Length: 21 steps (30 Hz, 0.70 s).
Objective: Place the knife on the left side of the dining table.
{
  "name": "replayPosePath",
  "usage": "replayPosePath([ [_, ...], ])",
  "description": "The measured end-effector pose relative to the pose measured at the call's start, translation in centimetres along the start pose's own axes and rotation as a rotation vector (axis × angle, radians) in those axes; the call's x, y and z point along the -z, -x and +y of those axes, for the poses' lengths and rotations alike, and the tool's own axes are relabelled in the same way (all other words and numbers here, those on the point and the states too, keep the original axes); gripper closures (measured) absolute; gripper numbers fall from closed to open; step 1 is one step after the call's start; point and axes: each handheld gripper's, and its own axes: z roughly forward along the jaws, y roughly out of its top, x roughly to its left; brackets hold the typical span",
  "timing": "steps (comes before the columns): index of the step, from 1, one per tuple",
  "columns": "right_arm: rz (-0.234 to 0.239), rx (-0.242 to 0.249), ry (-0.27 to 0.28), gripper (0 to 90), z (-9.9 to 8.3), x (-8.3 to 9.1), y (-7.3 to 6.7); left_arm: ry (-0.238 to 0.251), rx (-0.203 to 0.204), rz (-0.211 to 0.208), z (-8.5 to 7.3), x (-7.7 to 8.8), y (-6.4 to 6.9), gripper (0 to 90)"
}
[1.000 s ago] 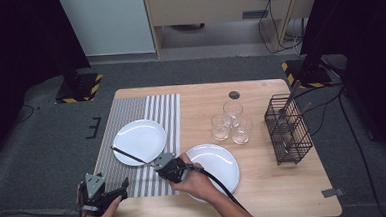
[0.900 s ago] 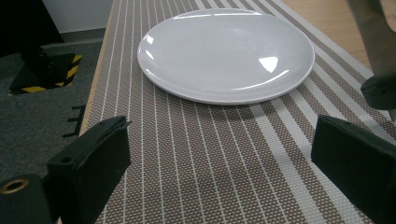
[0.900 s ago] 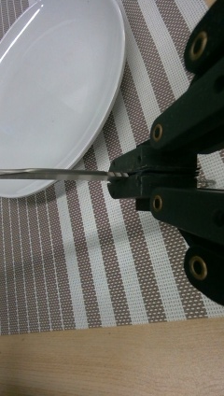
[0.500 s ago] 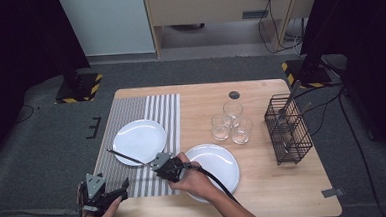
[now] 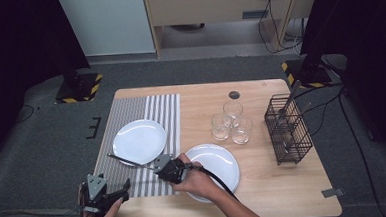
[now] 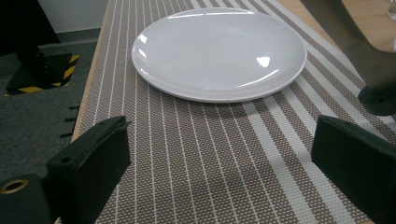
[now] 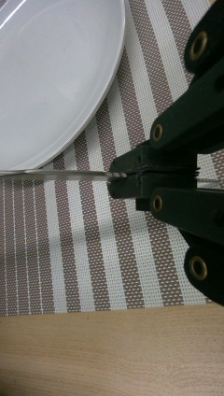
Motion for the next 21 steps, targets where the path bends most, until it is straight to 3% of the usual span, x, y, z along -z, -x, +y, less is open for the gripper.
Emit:
replayPosePath([
  [21, -0.017, 0.05, -0.038, 89.1, 0.4, -1.2, -0.4, -0.009, 0.006, 0.005, -0.2, 0.0, -0.3, 3.4],
])
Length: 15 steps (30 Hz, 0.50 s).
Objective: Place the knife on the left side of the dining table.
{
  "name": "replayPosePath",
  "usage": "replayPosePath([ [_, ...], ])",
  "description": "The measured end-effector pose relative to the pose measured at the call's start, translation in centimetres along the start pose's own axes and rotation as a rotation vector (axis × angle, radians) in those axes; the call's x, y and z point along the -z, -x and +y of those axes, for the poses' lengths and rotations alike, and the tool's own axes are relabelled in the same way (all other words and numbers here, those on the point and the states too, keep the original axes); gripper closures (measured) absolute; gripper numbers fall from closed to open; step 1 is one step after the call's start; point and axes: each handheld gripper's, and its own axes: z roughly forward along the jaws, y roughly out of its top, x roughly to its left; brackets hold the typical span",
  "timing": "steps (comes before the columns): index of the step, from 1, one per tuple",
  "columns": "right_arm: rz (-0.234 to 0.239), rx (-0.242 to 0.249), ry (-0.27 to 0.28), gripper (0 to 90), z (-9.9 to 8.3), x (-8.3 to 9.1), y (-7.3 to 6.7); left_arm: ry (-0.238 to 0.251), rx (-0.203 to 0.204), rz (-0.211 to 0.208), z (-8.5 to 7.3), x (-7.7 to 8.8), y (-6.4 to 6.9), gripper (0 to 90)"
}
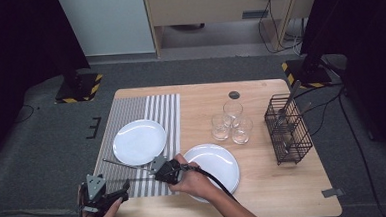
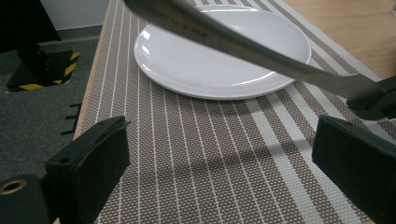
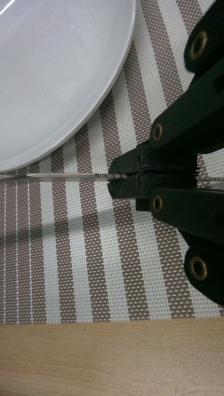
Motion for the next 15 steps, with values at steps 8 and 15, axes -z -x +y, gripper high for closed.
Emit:
replayPosePath([
  [8, -0.001, 0.018, -0.018, 89.1, -0.19, -0.27, 0.04, -0.003, 0.003, 0.002, -0.03, -0.07, -0.09, 3.4],
  [15, 0.006, 0.021, -0.023, 89.0, -0.23, -0.43, -0.09, -0.005, 0.002, 0.001, -0.04, -0.1, -0.08, 3.3],
])
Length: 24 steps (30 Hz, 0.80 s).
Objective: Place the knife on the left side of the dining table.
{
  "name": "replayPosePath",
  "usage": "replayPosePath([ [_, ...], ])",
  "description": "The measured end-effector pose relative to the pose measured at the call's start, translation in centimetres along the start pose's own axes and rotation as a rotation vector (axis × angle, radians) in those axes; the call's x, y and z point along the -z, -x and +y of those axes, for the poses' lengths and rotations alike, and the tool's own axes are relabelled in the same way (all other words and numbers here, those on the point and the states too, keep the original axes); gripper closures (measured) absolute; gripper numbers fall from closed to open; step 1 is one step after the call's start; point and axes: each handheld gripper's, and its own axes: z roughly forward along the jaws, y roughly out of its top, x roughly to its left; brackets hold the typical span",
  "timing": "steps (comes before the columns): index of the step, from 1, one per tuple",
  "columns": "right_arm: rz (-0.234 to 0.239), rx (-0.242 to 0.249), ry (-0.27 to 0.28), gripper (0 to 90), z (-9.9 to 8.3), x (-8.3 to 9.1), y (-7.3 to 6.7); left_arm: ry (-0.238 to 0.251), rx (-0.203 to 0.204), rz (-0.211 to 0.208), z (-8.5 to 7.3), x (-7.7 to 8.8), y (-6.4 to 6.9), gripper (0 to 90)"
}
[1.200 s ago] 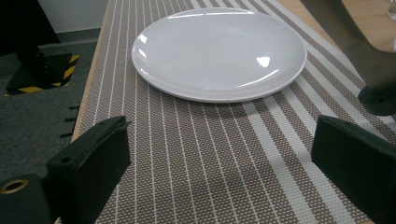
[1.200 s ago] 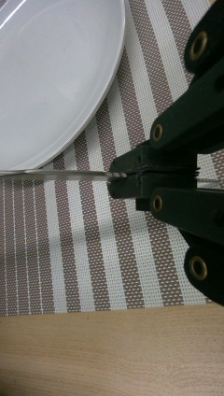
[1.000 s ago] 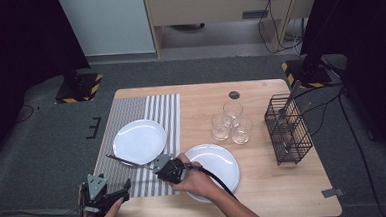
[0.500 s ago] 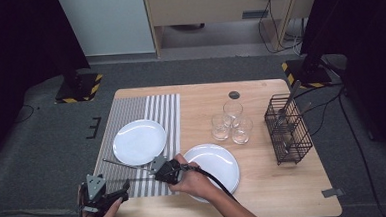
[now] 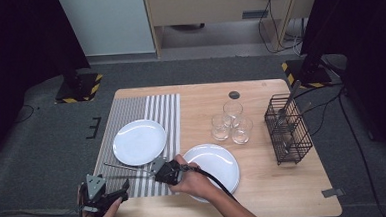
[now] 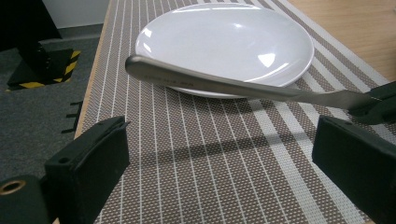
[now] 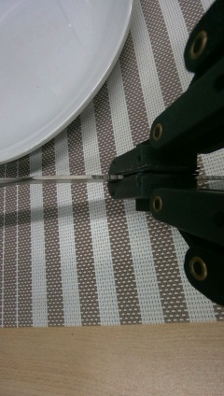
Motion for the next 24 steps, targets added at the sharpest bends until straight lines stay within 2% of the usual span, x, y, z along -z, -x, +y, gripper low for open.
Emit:
replayPosePath([
  [24, 0.023, 0.017, 0.01, 88.9, 0.08, -0.08, -0.41, -0.005, -0.002, -0.004, 0.01, -0.13, 0.08, 3.3],
])
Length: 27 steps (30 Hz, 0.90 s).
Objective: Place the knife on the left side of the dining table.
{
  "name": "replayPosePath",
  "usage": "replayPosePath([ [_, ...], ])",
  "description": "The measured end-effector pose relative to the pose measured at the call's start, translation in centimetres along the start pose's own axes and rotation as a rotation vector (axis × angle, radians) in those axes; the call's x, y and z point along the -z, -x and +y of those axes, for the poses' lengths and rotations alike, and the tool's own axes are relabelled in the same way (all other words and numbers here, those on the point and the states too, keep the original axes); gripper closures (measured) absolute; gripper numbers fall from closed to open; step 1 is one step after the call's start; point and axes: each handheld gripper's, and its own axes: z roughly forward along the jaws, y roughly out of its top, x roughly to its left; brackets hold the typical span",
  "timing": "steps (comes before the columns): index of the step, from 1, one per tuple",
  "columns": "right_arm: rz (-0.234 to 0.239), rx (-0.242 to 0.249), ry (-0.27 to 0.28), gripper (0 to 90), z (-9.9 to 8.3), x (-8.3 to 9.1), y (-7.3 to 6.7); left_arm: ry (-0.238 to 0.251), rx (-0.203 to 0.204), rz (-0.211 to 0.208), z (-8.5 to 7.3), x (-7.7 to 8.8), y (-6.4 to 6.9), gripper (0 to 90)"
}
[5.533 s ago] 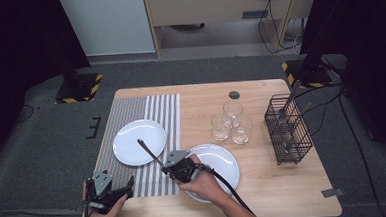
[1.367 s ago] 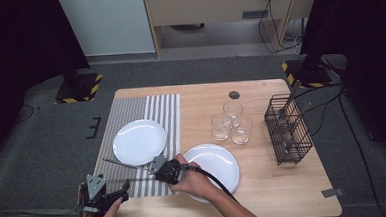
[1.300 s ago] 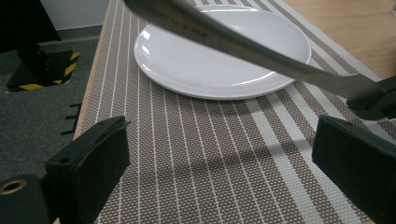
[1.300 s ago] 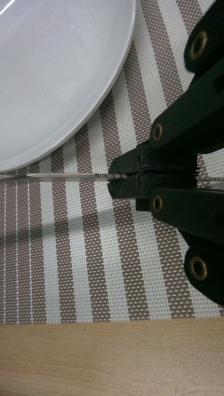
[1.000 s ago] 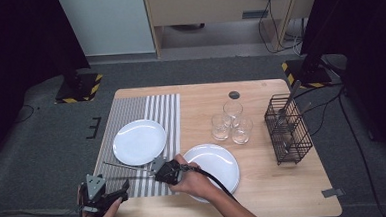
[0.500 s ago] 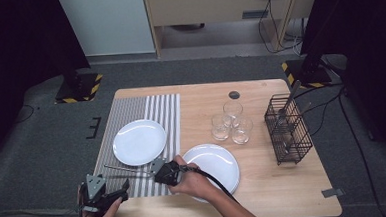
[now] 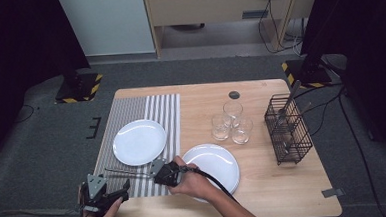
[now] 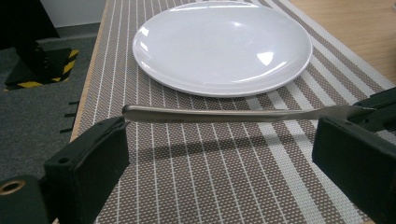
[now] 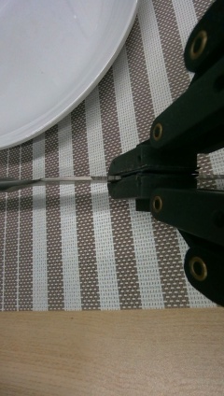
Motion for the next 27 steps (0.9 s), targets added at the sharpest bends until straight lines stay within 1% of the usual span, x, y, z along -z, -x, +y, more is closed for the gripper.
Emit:
replayPosePath([
  [8, 0.016, 0.013, 0.002, 88.9, -0.03, 0.09, -0.05, 0.0, -0.003, -0.005, 0.02, -0.09, 0.08, 3.3],
  [16, 0.019, 0.026, 0.0, 88.8, 0.05, 0.03, -0.04, -0.003, -0.002, -0.01, 0.02, -0.17, 0.14, 3.3],
  [19, 0.025, 0.034, 0.005, 88.9, 0.12, -0.05, 0.07, -0.005, -0.012, -0.015, 0.09, -0.27, 0.43, 3.3],
  [27, 0.04, 0.031, 0.009, 88.8, 0.03, 0.0, 0.14, -0.009, -0.027, -0.025, 0.28, -0.6, 0.8, 3.4],
])
